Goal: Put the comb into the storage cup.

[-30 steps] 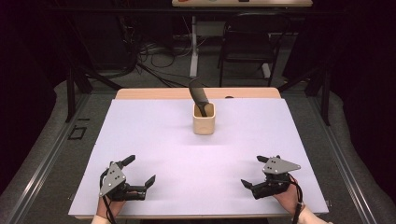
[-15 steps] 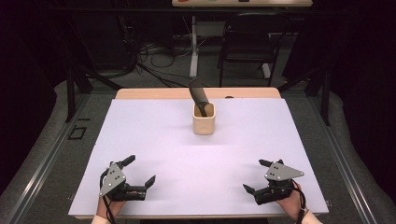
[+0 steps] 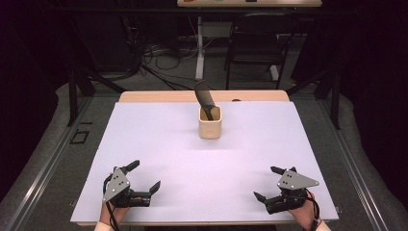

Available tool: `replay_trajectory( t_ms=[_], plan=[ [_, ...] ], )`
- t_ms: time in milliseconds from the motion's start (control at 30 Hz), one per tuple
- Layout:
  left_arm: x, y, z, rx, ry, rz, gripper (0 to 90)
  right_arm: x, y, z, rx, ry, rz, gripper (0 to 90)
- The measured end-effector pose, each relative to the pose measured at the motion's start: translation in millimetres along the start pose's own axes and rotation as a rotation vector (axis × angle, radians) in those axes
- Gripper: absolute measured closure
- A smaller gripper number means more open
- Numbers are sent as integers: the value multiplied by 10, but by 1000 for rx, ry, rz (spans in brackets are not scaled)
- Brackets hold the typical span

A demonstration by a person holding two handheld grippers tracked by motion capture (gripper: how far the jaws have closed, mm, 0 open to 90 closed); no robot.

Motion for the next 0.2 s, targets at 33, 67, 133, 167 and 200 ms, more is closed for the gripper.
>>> replay_trajectory(
  t_ms=[33,67,133,167,200],
  plan=[
    [1,0,0,0,-1,1,6,2,0,-1,1,-1,0,0],
    [2,0,0,0,-1,1,5,4,-1,-2,1,-2,1,0],
    [1,-1,-2,-1,-1,1,6,11,-4,-2,0,-4,1,0],
    [-2,-1,-3,0,-1,2,6,11,-7,0,-2,-4,4,0],
    [-2,0,-4,0,-1,1,6,9,-7,4,-1,-3,4,0]
  ],
)
Point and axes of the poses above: each handheld gripper's, and its own axes: z roughly backward along the jaws, y roughly out of its underside, x roughly to its left, the point moved 9 cm from there along -z, roughly forward along the jaws, and after that the axes turned 15 degrees about -y, right-handed, at the moved point
